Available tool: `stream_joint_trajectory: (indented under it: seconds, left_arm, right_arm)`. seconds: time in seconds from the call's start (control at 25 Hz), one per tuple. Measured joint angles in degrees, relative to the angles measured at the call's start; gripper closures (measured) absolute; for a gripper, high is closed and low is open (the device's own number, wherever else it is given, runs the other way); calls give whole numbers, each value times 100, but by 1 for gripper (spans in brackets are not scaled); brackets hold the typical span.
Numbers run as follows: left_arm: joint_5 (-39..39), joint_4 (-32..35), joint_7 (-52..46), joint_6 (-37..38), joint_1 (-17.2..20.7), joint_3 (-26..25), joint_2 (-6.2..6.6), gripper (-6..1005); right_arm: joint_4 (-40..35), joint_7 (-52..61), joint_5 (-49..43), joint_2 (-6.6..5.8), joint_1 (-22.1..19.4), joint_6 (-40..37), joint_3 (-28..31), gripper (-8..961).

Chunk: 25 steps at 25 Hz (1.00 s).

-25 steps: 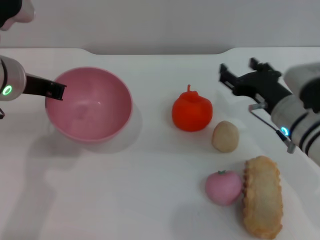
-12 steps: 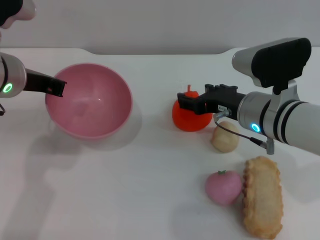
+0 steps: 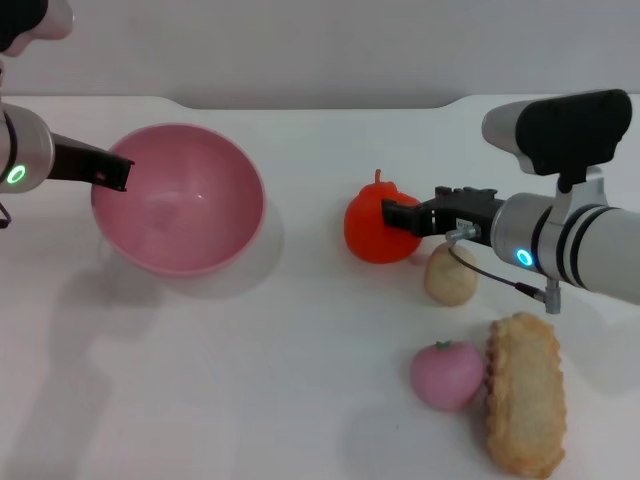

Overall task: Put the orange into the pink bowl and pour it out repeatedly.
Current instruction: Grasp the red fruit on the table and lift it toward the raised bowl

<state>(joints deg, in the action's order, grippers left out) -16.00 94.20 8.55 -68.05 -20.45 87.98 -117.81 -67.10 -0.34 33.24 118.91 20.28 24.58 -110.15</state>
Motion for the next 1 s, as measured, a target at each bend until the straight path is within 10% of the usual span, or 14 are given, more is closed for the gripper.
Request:
stream_joint_trajectory:
  seconds: [0.72, 1.0]
  left_arm:
    - [0, -1, 55, 3, -70, -1, 0, 957]
    - [0, -26, 77, 5, -74, 0, 11, 957]
  right_arm:
    - [441, 93, 170, 9, 464, 268, -151, 161]
    - [396, 35, 47, 9, 477, 263, -318, 403]
